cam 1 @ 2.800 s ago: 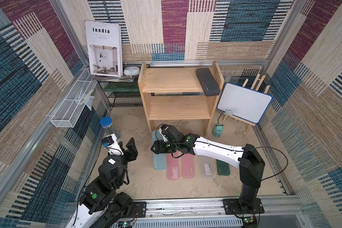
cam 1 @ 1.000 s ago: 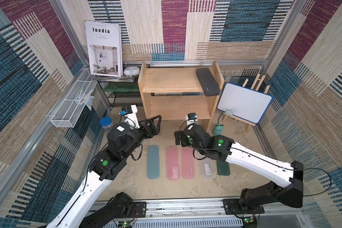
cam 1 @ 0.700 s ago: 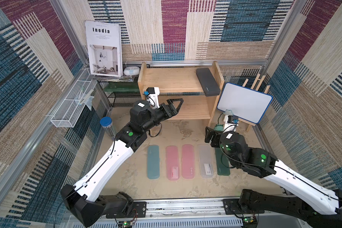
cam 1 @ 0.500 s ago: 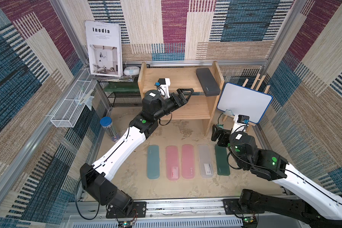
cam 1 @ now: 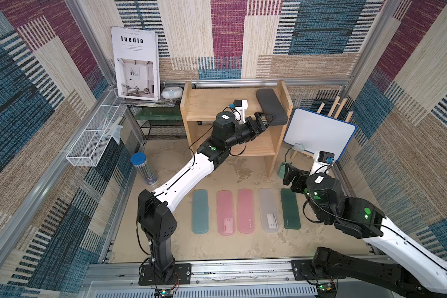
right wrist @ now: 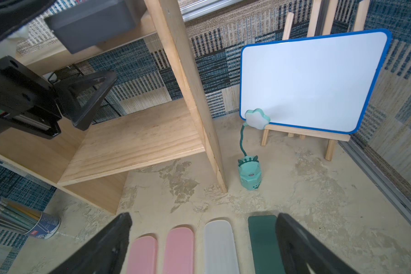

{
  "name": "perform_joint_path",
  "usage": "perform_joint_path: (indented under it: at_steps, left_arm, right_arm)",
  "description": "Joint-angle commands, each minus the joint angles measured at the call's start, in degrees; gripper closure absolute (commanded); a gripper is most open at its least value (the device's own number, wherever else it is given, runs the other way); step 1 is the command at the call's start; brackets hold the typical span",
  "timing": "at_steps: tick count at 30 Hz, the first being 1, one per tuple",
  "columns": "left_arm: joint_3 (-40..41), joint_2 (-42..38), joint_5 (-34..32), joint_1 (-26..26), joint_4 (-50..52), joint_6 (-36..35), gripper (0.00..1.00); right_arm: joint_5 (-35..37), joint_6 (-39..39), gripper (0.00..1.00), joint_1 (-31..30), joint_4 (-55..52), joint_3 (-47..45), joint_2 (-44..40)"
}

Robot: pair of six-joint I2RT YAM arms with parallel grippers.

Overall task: Remove the pencil cases from the shelf
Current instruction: Pick up the pencil case from the shelf.

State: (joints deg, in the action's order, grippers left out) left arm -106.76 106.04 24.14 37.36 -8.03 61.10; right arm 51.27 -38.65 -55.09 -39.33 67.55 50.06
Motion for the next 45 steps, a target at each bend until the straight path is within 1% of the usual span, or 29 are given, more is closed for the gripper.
perform_joint_path:
  at_steps: [1,13,18,22,24,25,26,29,31,35,38,40,42,45]
  left_arm:
    - [-1.8,1.2,0.6,0.4,-1.5,1.3,0.14]
    - [-3.4,1.5,-0.9,1.0,0.4,2.1,0.40]
    - [-3.4,1.5,-1.9,1.2,1.0,2.4,0.58]
    - [-1.5,0.7,-2.6,1.3,-0.1,2.8,0.71]
    - [-0.2,0.0,-3.1,1.4,-0.6,2.2,0.81]
    - [1.0,-0.7,-3.7,1.4,-0.9,1.8,0.84]
    - [2.1,-1.5,-4.0,1.4,-1.3,1.4,0.85]
    - [6.6,-4.9,-5.4,1.4,-2.1,-1.8,0.87]
    - [11.5,-8.8,-7.0,1.4,-2.6,-5.6,0.88]
    - [25.5,-19.6,-11.4,1.4,-3.8,-15.5,0.89]
    - [36.4,-27.7,-14.0,1.5,-6.8,-19.5,0.88]
    - [42.1,-32.3,-15.3,1.8,-7.6,-21.2,0.88]
    - [46.8,-36.5,-16.9,2.2,-7.5,-22.8,0.88]
    - [50.9,-41.0,-18.7,2.4,-6.4,-23.6,0.88]
  right_arm:
    - [0.3,0.3,0.01,0.4,-0.7,-0.1,-0.3]
    - [-1.2,0.0,0.01,1.7,-1.0,-1.3,-0.6]
    - [-1.7,-0.2,0.01,1.9,-0.9,-1.7,-0.5]
    - [-2.2,-0.4,0.01,2.0,-0.6,-2.1,-0.4]
    - [-2.4,-0.4,0.01,2.0,-0.4,-2.2,-0.3]
    - [-2.6,-0.3,0.01,2.0,-0.3,-2.2,-0.4]
    - [-2.9,-0.2,0.01,2.0,-0.1,-2.1,-0.2]
    - [-4.6,0.6,0.01,2.0,0.9,-1.7,-0.1]
    - [-6.7,2.3,0.01,2.0,2.5,-1.1,0.2]
    - [-12.2,6.0,0.01,2.0,4.6,2.9,2.4]
    - [-17.3,8.1,0.01,2.0,4.2,8.7,6.6]
    - [-21.5,9.3,0.01,2.0,4.8,12.7,9.7]
    - [-26.6,10.4,0.01,2.0,5.7,16.9,13.7]
    - [-30.5,11.2,0.01,2.0,6.3,22.6,20.3]
